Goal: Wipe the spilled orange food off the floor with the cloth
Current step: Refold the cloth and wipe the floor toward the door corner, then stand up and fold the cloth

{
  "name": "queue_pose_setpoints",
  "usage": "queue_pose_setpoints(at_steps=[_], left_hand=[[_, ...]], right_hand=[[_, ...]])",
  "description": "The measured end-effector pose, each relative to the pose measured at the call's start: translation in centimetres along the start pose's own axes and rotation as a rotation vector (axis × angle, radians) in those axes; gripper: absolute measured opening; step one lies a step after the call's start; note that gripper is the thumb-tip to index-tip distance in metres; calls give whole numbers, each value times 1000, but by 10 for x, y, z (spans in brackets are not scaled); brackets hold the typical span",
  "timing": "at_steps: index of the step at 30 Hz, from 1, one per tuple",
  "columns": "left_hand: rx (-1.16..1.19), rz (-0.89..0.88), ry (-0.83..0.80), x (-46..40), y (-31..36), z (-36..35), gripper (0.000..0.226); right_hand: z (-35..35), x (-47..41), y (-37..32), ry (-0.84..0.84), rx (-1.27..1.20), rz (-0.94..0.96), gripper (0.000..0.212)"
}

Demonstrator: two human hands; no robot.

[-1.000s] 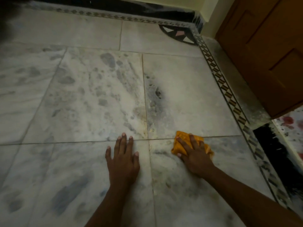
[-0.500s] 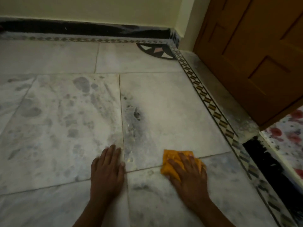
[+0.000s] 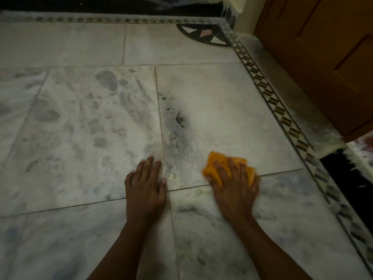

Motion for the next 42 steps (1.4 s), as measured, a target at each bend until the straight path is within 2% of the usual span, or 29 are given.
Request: queue_pose_setpoints(at_steps=[1,2,4,5,7,9,10,12,14,16,19,24,30,33,34,35,36,42], left_hand=[[-7,-7,17,0,-3,-2,60],[-10,-19,28,-2,-5,-5,59],[-36,-27,2,1,-7,-9,60],[-47,-29,-51,1,-7,-4,61],[-4,18,-203,-4,-11,6,66],[217,157,-542,-23,-5,37,56],[361,216,-674,-28,0,53,43],[517,317,-765,-18,13,113,37],[585,285,-713,0,39,185,31],[626,244,-736,21,69,244,25],[708,258,-719,42,117,349,23],[728,208,-735,57,203,557,45],[699,222,-579,75,273,780,42],[696,238,-554,91,289,836,42],[720,231,-527,95,289,835,43],[743,232,-482,110,289,874,47],[744,244,-441,114,288,882,49],[879,316,-276,133,277,935,25]], right_hand=[[-6,-18,-14,25,-20,-105,52],[-9,-33,-27,64,-38,-129,50],[-16,-36,-52,24,-128,19,50],[-15,-29,-61,-11,-156,126,50],[-7,-4,-70,-110,-301,182,49],[28,3,-71,-205,-652,-7,47],[47,4,-73,-215,-859,-144,38],[101,4,-77,-260,-1136,-314,20],[175,-4,-92,-247,-1258,-435,32],[236,-12,-107,-200,-1403,-542,44],[359,-42,-130,-242,-1552,-643,52],[575,-98,-164,-274,-1629,-564,51],[796,-124,-199,-291,-1633,-472,46],[858,-123,-216,-323,-1587,-397,45],[859,-118,-216,-343,-1594,-383,47],[896,-113,-233,-362,-1575,-336,48],[905,-110,-239,-391,-1582,-306,48],[950,-104,-281,-336,-1514,-232,49]])
Point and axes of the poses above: each hand's wrist, its own x-axis away from the middle knuckle, its own z-axis out of the back of the hand, y = z × x, the point moved 2 cm from there along -x, towards the middle knuckle, and after that the axes turned 14 degrees about z, right-handed, at the moved point
